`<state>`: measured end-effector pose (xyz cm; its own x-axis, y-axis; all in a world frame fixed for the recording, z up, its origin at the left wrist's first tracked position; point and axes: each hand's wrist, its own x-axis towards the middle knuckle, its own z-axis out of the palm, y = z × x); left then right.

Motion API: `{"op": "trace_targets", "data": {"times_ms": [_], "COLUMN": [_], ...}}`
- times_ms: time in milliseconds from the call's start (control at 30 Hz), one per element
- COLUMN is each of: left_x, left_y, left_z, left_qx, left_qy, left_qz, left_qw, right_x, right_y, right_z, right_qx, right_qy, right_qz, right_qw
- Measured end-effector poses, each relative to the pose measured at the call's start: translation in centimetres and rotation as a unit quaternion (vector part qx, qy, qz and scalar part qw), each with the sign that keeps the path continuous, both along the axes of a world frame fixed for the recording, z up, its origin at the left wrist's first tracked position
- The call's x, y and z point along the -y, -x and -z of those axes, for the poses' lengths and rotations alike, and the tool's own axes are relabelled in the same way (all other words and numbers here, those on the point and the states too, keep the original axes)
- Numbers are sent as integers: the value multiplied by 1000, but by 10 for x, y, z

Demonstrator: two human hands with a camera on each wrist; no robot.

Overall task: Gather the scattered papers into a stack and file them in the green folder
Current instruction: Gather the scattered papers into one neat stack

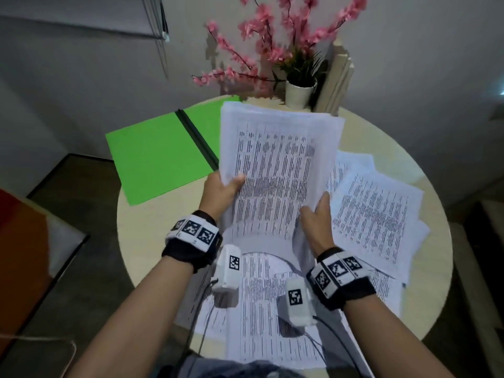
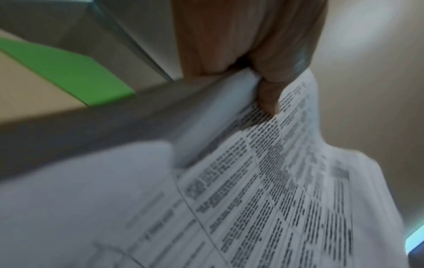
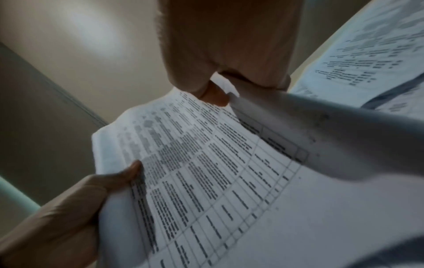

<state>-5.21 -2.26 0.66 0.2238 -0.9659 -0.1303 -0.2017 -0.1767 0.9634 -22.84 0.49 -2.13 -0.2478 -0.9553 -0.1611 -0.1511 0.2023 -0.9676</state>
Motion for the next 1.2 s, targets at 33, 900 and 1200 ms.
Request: {"op": "trace_targets", "data": {"times_ms": [33, 900, 1200], "left_x": [0, 46, 57], "left_y": [-3, -29, 97], "left_z": [-4, 50, 84], "left_qx": [-25, 238, 323], "left_qy": [5, -174, -331], "left_qz": [-21, -26, 143], "left_qw": [999, 955, 875], "right_x": [0, 42, 36], "right_y": [-2, 92, 202], "right_z": [-2, 29, 50], "right_qx": [14, -246, -251], "right_qy": [1, -181, -395], "right_qz": [-1, 86, 238], "right_qw": [1000, 948, 851]}}
